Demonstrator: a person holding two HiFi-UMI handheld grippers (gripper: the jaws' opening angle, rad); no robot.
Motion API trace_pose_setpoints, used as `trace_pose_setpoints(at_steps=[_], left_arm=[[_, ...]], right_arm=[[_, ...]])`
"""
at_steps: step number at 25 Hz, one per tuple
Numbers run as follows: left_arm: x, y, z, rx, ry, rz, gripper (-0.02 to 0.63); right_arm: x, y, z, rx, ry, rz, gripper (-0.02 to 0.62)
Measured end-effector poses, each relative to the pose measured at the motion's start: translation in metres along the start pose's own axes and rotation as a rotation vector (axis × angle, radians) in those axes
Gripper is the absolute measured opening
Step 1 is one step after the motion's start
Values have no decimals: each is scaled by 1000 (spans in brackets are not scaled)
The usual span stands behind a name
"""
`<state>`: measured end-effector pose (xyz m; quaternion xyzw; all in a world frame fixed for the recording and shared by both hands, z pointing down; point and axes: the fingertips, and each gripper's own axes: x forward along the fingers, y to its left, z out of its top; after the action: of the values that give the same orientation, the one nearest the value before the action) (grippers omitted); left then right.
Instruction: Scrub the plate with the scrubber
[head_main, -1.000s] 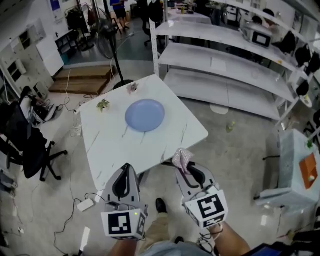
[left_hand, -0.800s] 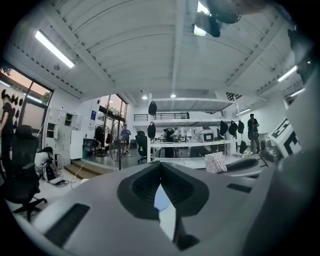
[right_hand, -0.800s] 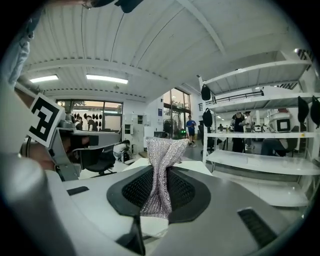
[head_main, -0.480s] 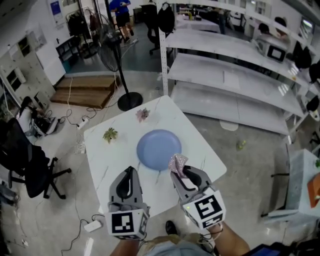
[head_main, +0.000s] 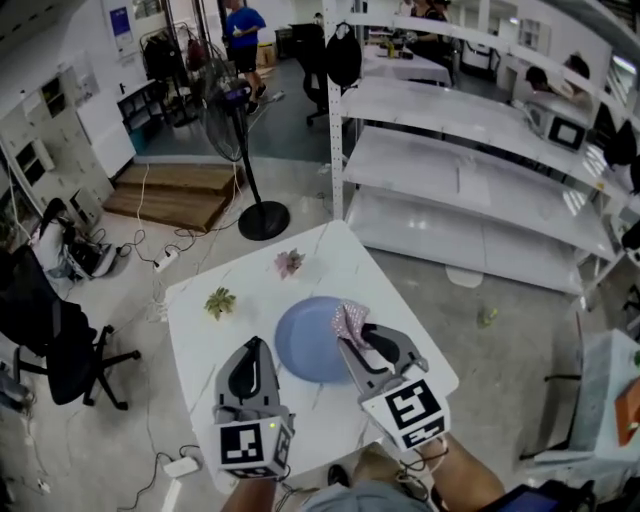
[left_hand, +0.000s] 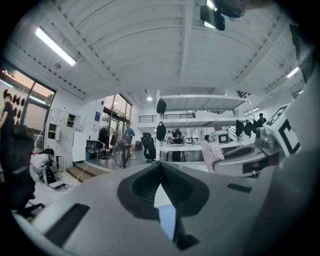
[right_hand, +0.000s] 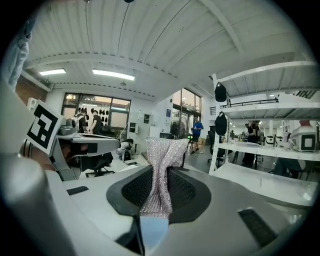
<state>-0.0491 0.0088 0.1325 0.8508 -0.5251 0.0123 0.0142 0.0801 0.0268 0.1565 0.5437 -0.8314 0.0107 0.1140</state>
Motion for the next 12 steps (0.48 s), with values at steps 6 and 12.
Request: trace_pose_setpoints(at_steps=[6,12], left_arm=[[53,20,-55,-30,110,59,6],[82,40,-125,-96,228,111,6]], right_arm=[[70,-29,-43,-31,118,93,101],[131,-41,-103,-88,304,200,101]])
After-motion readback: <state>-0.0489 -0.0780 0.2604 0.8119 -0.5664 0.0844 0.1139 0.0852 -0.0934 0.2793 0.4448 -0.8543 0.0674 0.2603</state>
